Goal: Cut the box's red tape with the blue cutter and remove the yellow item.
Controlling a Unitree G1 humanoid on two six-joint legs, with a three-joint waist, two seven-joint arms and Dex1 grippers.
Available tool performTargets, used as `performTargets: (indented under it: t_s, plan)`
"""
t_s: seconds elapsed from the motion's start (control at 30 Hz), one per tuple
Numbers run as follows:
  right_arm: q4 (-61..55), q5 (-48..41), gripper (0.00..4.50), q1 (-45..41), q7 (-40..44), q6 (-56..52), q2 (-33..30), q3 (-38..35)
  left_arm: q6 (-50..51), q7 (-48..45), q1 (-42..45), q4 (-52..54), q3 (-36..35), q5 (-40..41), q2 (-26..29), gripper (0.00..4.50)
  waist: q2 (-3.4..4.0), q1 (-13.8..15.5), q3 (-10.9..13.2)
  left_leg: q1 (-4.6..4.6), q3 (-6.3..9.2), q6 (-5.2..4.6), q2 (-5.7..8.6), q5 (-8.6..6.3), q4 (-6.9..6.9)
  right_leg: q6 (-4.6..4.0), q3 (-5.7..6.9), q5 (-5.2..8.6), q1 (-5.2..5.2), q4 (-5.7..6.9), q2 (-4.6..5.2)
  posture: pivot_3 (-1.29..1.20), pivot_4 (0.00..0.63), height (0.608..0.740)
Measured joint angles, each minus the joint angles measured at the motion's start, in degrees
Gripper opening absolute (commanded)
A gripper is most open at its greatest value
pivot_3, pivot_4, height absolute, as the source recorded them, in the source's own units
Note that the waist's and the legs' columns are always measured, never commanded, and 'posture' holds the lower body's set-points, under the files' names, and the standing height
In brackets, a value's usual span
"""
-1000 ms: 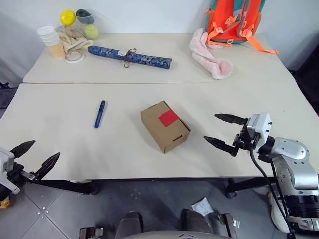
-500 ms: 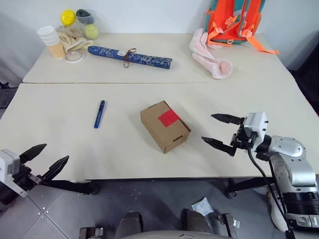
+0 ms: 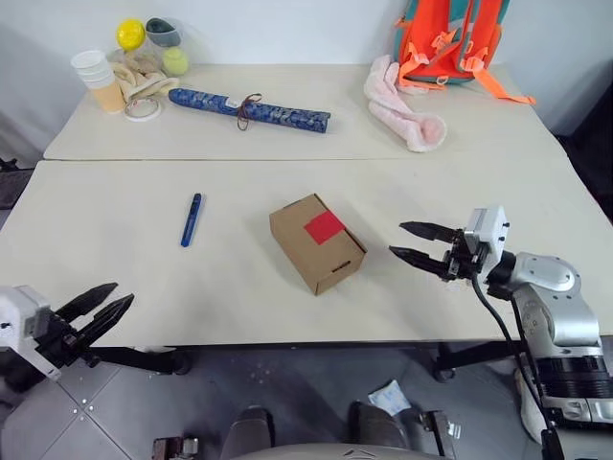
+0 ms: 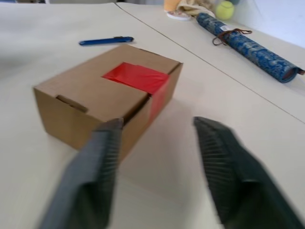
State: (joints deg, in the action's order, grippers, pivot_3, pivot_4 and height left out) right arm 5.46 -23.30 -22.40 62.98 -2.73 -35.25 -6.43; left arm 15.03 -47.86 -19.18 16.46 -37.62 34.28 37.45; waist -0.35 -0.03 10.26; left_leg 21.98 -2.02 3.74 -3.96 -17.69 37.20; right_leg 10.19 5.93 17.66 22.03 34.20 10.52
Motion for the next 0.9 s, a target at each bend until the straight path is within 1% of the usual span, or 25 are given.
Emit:
performTargets:
  t_s: [0.07,0.1,0.13,0.17,0.33,0.4,0.47,0.63,0.7,0.9]
  plan:
    - [4.3,2.8,0.87,-3.3,-1.6,1.7,1.4,1.5,1.5,0.4,3.1,1.4,5.5,-0.5,0.0,0.36,0.0,0.1,0.0,0.0,0.0,0.0,0.0,0.0,0.07,-0.01,-0.01,0.0,-0.01,0.05,0.0,0.0,0.15,0.74]
    - [6.6,4.4,0.46,-5.1,-2.6,3.0,2.5,2.2,2.4,0.7,5.4,2.1,9.0,-1.0,0.0,0.02,0.0,0.1,0.0,0.0,0.0,0.0,0.0,0.0,0.1,-0.01,-0.01,0.0,-0.01,0.09,0.01,0.0,0.15,0.74]
    - [9.1,5.8,0.13,-7.0,-3.6,4.2,3.5,3.3,3.2,1.2,8.0,2.7,12.4,-1.5,-0.1,0.0,0.0,0.0,0.0,0.0,0.0,0.0,0.0,0.0,0.1,-0.01,-0.01,-0.01,0.01,0.11,0.01,0.0,0.15,0.74]
    - [11.7,7.5,0.04,-8.7,-4.4,5.7,4.5,4.2,3.9,2.2,11.1,3.0,15.9,-2.4,-0.7,0.0,0.01,-0.1,0.0,0.0,0.0,0.0,0.0,0.0,0.09,-0.01,-0.01,-0.01,0.01,0.15,0.01,0.0,0.15,0.74]
    - [20.2,12.7,0.04,-14.4,-6.0,8.5,8.3,8.7,9.2,6.6,23.6,0.5,28.8,-6.5,-4.2,0.0,0.02,-0.7,0.0,0.0,-0.04,0.0,0.0,0.0,0.07,0.01,0.03,-0.02,0.27,0.52,0.03,0.0,0.15,0.74]
    - [21.6,13.3,0.04,-15.8,-5.8,8.6,10.1,10.4,10.5,7.2,26.9,-1.7,33.8,-8.7,-5.8,0.0,0.02,-1.4,0.0,0.01,-0.06,0.0,0.0,0.0,0.05,0.0,0.06,-0.02,0.35,0.61,0.04,0.0,0.15,0.74]
    - [21.9,13.3,0.04,-16.2,-4.4,8.3,10.3,11.1,10.9,7.9,29.6,-3.9,37.1,-10.5,-7.1,0.0,0.02,-1.6,0.0,0.01,-0.07,0.0,0.0,0.0,0.06,0.0,0.06,-0.02,0.38,0.64,0.05,0.0,0.15,0.74]
    - [22.0,13.1,0.04,-18.0,-1.7,7.1,10.3,11.6,11.3,9.2,35.3,-8.2,40.7,-13.2,-10.7,0.0,0.02,-1.7,0.0,0.01,-0.07,0.0,0.0,0.0,0.09,0.0,0.07,-0.02,0.39,0.65,0.06,0.0,0.15,0.74]
    - [23.4,13.2,0.04,-19.2,-1.3,6.9,10.4,11.7,11.7,10.2,37.3,-9.9,41.5,-13.9,-13.0,0.0,0.02,-1.7,0.0,0.02,-0.08,0.0,0.0,0.0,0.11,0.0,0.07,-0.02,0.39,0.65,0.07,0.0,0.15,0.74]
    - [29.5,14.4,0.04,-22.3,-2.8,7.5,10.4,11.5,10.9,12.4,41.3,-15.1,43.0,-17.0,-16.3,0.0,0.02,-1.6,0.0,0.03,-0.09,0.0,0.01,0.0,0.17,0.0,0.07,-0.02,0.38,0.65,0.08,0.0,0.15,0.74]
